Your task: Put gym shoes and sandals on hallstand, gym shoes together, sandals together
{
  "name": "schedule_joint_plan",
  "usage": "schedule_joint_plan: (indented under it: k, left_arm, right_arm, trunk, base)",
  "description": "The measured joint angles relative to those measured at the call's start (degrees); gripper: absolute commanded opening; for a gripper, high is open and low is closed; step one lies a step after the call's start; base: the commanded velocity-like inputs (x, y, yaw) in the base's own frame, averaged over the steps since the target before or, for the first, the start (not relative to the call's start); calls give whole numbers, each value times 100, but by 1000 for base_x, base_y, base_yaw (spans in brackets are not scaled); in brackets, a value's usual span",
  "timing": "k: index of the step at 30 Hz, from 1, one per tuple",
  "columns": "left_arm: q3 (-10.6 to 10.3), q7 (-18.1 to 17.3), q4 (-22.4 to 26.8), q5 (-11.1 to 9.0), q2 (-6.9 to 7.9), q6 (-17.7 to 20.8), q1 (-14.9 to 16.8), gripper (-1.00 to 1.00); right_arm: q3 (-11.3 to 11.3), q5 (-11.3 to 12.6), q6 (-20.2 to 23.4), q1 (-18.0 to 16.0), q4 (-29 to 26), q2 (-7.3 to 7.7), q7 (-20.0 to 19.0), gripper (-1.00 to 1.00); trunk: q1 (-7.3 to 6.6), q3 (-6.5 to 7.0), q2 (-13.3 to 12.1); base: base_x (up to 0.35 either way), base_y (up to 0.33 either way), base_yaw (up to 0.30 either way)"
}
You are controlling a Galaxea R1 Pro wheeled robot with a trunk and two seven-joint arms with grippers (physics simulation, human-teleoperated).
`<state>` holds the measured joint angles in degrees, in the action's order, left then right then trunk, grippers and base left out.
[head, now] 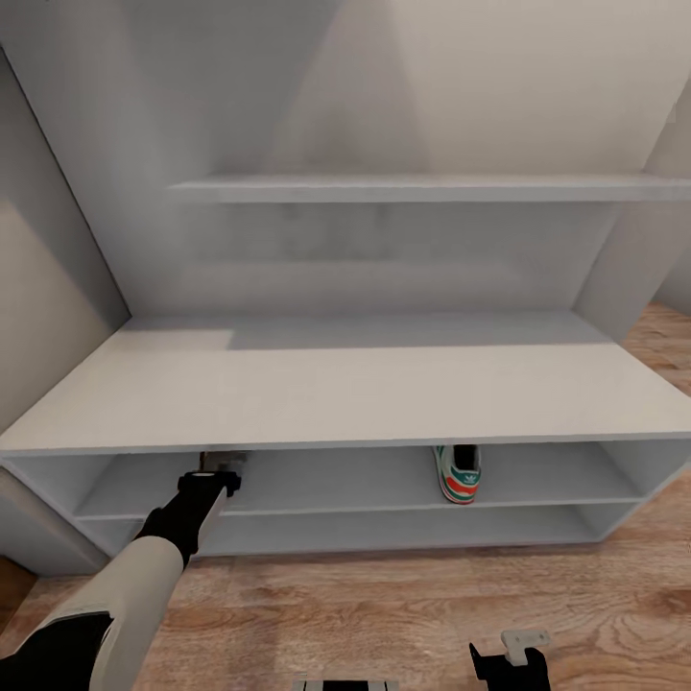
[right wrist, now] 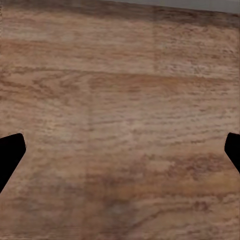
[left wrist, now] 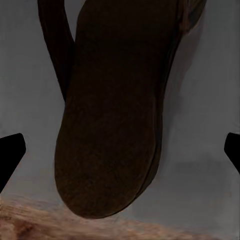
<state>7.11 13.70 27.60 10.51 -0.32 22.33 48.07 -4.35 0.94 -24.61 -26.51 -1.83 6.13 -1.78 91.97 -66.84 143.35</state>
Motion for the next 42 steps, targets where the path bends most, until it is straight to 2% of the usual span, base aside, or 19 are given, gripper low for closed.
schedule_joint_plan:
  k: [16,17,23,26,29,33,35,37,38,42]
  left_arm:
    - [-8,-2,2,-2,-7,-75,-15,100]
    - [-1,-7,-24,-3,-3,-298,-88,100]
    - [2,-13,-12,-9,1,-795,-458,100]
    - [12,-41,-7,-39,6,-1295,-938,100]
    - [12,-132,-10,-40,3,-1604,-1168,100]
    - [23,-566,-11,-32,7,-2114,-1612,100]
    - [24,-785,-14,-31,13,-2218,-1765,100]
    - [33,-1152,-18,-34,40,-2336,-1994,100]
    - [33,-1447,-39,-41,109,-2496,-2171,100]
    - [41,-2163,-199,-59,326,-3039,-2615,100]
  right_arm:
    - [-8,-7,0,0,2,-3,1,100]
    - [-8,-7,0,2,2,-2,1,100]
    - [-8,-7,0,2,9,-7,2,100]
    - [-10,-8,0,4,10,-8,3,100]
    - [-9,-8,0,4,11,-9,3,100]
    - [-8,-5,-5,1,8,-7,3,100]
    - [-8,-4,-10,1,6,-4,3,100]
    - [-8,-2,-14,0,4,-2,4,100]
    - [-9,-3,-17,0,2,-1,3,100]
    - [-9,-7,-24,1,-5,-1,3,100]
  trunk:
    - [1,0,0]
    - [1,0,0]
    - [1,0,0]
    - [1,-1,0]
    - [-1,0,0]
    - [-2,-1,0]
    - [-2,0,0]
    - [-3,0,0]
    - [-3,-1,0]
    - [-3,-1,0]
  base:
    - [-330,2,0]
    - [-337,0,0]
    - [-337,0,0]
    - [-303,0,0]
    - [-163,0,0]
    - [-59,0,0]
    - [-23,0,0]
    - [-12,0,0]
    - [-7,0,0]
    - [-3,0,0]
